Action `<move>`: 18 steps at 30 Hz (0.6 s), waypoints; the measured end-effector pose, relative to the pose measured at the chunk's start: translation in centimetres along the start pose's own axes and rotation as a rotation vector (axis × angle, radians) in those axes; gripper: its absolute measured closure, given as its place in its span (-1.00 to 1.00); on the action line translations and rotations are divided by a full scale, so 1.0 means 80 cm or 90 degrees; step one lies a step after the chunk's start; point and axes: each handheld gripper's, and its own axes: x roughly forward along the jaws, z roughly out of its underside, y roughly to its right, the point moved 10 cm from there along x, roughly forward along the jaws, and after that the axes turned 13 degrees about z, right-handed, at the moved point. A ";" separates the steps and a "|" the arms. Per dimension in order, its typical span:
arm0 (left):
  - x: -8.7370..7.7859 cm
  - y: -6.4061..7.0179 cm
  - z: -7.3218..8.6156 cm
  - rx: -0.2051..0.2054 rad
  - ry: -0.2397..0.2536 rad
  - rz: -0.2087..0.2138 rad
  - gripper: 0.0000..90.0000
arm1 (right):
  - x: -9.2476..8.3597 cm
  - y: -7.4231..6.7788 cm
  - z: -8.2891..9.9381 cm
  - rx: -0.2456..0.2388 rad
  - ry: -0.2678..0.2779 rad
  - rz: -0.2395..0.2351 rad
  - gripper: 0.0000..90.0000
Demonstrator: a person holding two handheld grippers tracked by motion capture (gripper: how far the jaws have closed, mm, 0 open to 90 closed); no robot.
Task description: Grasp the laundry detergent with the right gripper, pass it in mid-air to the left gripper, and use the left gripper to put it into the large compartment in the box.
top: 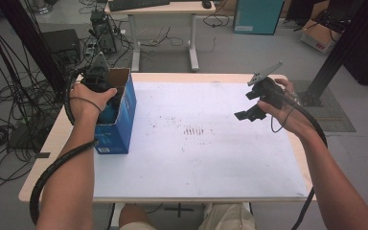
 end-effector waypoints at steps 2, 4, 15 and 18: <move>0.004 0.000 0.001 -0.008 0.002 0.003 -0.17 | 0.000 0.001 0.001 -0.003 -0.004 0.000 -0.84; 0.007 -0.002 0.004 -0.008 -0.002 0.004 -0.17 | 0.000 0.001 0.000 0.003 0.000 0.002 -0.84; 0.009 -0.004 0.006 -0.007 -0.002 0.010 -0.18 | 0.000 0.002 -0.002 -0.004 -0.003 0.004 -0.84; 0.010 -0.004 0.005 -0.007 -0.002 0.011 -0.18 | 0.001 0.001 -0.005 -0.006 -0.002 0.004 -0.84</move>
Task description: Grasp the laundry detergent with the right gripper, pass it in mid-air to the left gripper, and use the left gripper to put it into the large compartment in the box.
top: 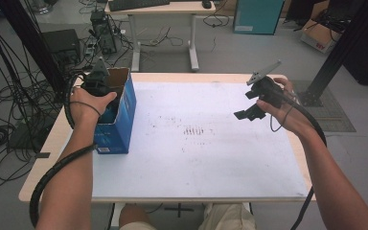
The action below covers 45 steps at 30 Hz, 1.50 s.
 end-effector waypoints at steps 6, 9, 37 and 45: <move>0.000 -0.001 -0.001 0.000 -0.001 0.001 -0.18 | 0.001 0.002 0.000 0.001 -0.007 0.003 -0.84; 0.000 -0.001 -0.001 0.001 -0.002 0.001 -0.18 | 0.002 0.003 0.000 0.002 -0.008 0.004 -0.84; 0.001 -0.001 -0.002 -0.002 -0.009 -0.002 -0.18 | -0.001 0.007 -0.011 -0.010 -0.012 0.006 -0.84; 0.001 -0.002 -0.003 -0.002 -0.011 -0.001 -0.18 | -0.002 0.008 -0.012 -0.014 -0.013 0.008 -0.84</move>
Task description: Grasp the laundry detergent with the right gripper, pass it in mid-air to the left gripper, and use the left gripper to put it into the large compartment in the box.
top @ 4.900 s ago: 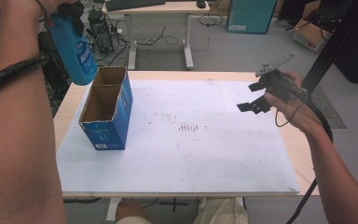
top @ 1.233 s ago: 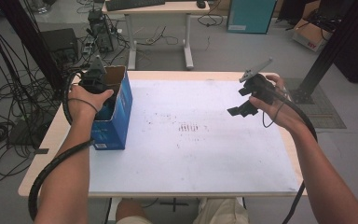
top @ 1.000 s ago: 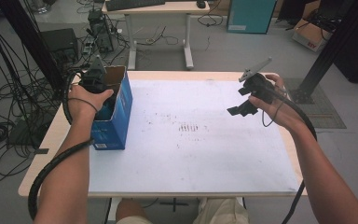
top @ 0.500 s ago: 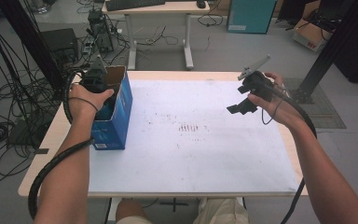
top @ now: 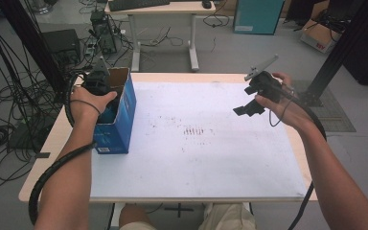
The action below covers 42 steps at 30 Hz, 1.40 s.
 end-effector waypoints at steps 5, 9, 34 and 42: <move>0.000 -0.001 0.000 -0.001 0.000 0.001 -0.18 | -0.001 -0.001 -0.001 -0.001 -0.001 0.000 -0.84; 0.000 0.000 0.000 0.000 0.000 0.000 -0.18 | -0.001 -0.001 -0.002 -0.005 -0.003 -0.001 -0.84; 0.000 0.001 0.001 0.004 0.001 -0.003 -0.18 | -0.003 -0.001 0.000 -0.015 -0.008 0.000 -0.84; 0.000 0.001 0.001 0.004 0.000 -0.004 -0.18 | -0.005 -0.001 -0.001 -0.010 -0.008 0.003 -0.83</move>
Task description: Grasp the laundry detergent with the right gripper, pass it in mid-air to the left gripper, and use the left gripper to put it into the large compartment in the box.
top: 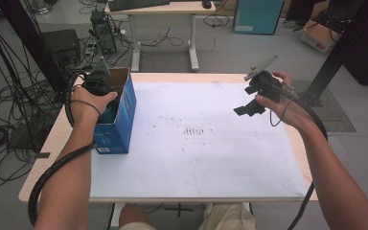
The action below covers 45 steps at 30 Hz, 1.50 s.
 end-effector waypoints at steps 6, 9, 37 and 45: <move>0.000 0.000 0.000 0.000 0.000 0.001 -0.18 | 0.001 0.000 -0.001 -0.006 0.002 0.000 -0.84; 0.000 0.000 0.000 0.001 0.000 0.001 -0.18 | 0.001 -0.001 -0.002 -0.004 0.002 -0.002 -0.83; 0.001 0.000 -0.001 0.007 -0.001 0.002 -0.19 | 0.001 -0.004 -0.001 -0.006 -0.010 0.000 -0.83; -0.004 -0.001 0.004 0.018 0.000 -0.007 -0.29 | 0.001 -0.005 0.000 -0.007 -0.010 0.001 -0.83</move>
